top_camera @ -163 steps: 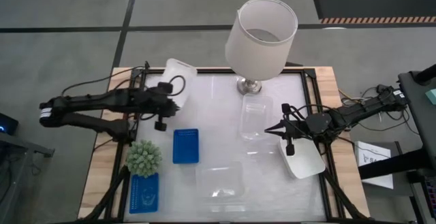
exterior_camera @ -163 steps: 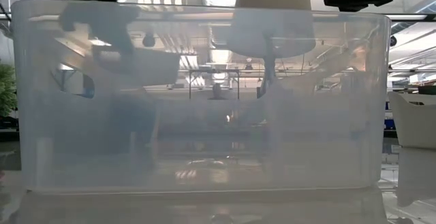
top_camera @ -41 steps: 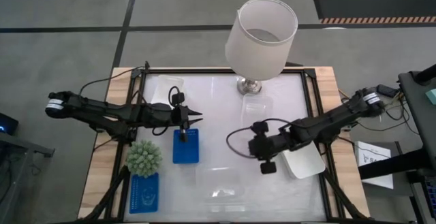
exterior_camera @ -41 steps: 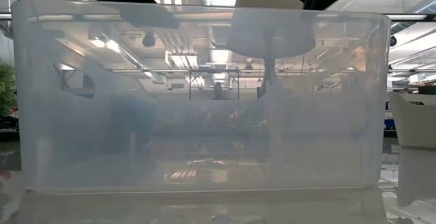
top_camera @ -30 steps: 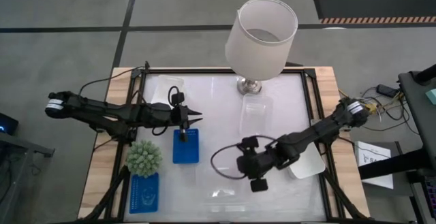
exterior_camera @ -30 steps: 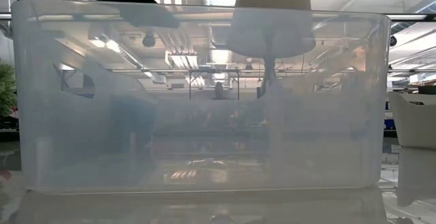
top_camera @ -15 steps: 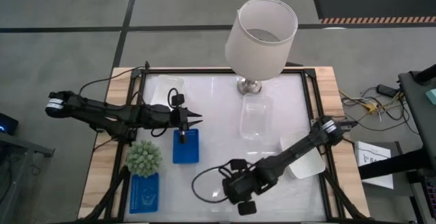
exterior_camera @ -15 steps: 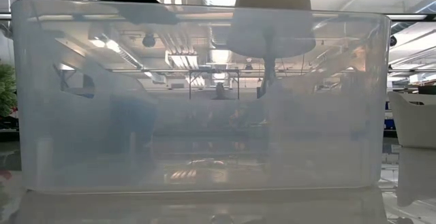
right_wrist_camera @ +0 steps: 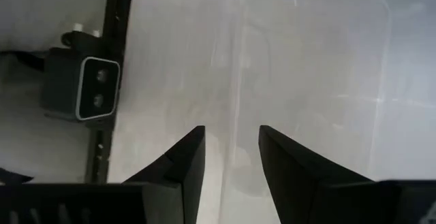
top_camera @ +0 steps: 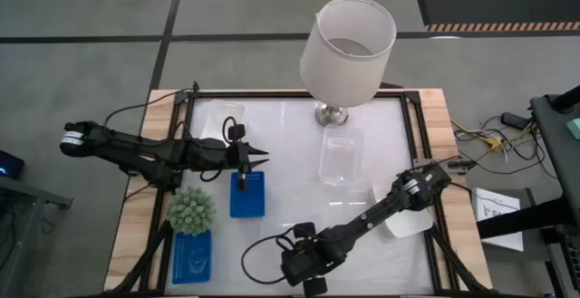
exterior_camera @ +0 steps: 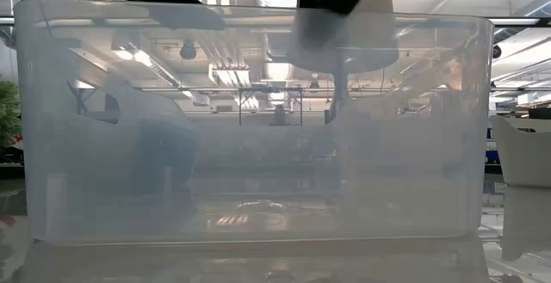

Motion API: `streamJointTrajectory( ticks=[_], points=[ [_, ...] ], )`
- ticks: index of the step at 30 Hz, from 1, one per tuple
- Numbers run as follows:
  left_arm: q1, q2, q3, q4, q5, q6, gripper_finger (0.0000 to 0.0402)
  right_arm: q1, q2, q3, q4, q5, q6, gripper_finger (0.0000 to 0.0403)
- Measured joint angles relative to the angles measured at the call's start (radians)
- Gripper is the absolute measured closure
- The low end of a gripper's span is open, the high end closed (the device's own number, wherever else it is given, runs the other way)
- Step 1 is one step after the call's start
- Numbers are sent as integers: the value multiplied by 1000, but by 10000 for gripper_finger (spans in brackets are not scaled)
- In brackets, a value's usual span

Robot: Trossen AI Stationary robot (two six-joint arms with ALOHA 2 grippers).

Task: Stack baskets by color
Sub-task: Stack the bottom transparent bin on the stacked transparent bins

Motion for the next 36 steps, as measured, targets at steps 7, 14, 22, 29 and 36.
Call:
streamJointTrajectory(
  ticks=[7, 14, 22, 29, 36],
  points=[
    [0, 0, 0, 1, 0, 3, 337, -6, 20, 1, 3, 0, -36, 314],
    [0, 0, 0, 0, 0, 2, 337, -7, 20, 0, 4, 1, -77, 389],
    [0, 0, 0, 0, 0, -4, 337, -4, -35, -2, -57, 0, -132, 394],
    [-1, 1, 0, 0, 0, -6, 337, 5, -159, -2, -298, 40, -237, 394],
    [-56, 2, -8, -1, 43, -8, 337, 4, -313, -12, -494, 203, -395, 394]
  ],
)
